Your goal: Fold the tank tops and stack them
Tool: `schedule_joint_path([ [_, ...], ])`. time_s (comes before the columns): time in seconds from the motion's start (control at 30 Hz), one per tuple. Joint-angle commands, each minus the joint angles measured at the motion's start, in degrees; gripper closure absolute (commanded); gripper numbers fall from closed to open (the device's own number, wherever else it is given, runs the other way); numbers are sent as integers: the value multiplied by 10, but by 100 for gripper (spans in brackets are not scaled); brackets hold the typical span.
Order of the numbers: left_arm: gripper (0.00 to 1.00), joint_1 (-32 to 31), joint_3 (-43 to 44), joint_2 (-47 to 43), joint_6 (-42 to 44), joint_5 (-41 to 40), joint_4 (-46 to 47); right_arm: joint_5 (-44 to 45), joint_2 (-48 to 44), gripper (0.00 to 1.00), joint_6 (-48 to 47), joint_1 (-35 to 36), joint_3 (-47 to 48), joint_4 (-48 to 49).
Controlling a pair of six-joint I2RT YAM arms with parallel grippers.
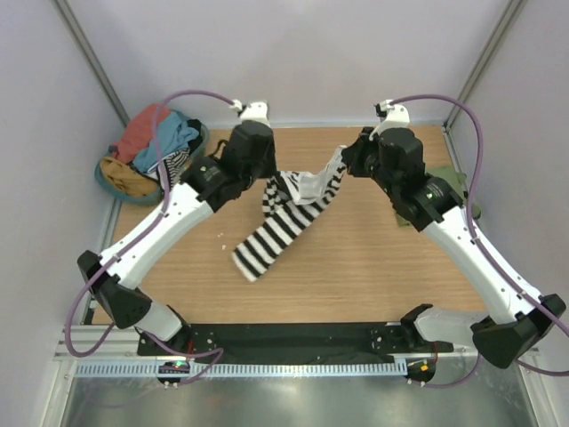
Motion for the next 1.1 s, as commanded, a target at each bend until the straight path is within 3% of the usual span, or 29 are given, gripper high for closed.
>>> schedule_joint_path([
  [0.0, 100, 3, -73, -46, -62, 45, 92, -93, -5, 99, -20, 0, 78, 62],
  [0.1, 100, 3, -136, -63, -88, 52, 133, -299, 6, 99, -29, 10, 95, 125],
  [0.13, 100, 3, -146, -61, -93, 57, 140, -311, 12, 99, -43, 22, 106, 121],
  [0.23, 100, 4, -167, -52, -106, 65, 151, -261, 36, 99, -87, 81, 154, 60],
  [0.37, 100, 30, -140, -80, -91, 6, 108, -150, -5, 99, -97, 81, 103, 70],
  [0.5, 100, 106, -98, -144, -58, -4, 83, -56, -44, 99, -99, 62, 77, 67],
  [0.67, 100, 108, 34, -171, 28, -23, 40, -84, -51, 99, -109, 62, 71, 52],
  [1.07, 100, 108, 32, -231, 29, 23, 63, -164, -54, 99, -80, 61, 46, 59],
])
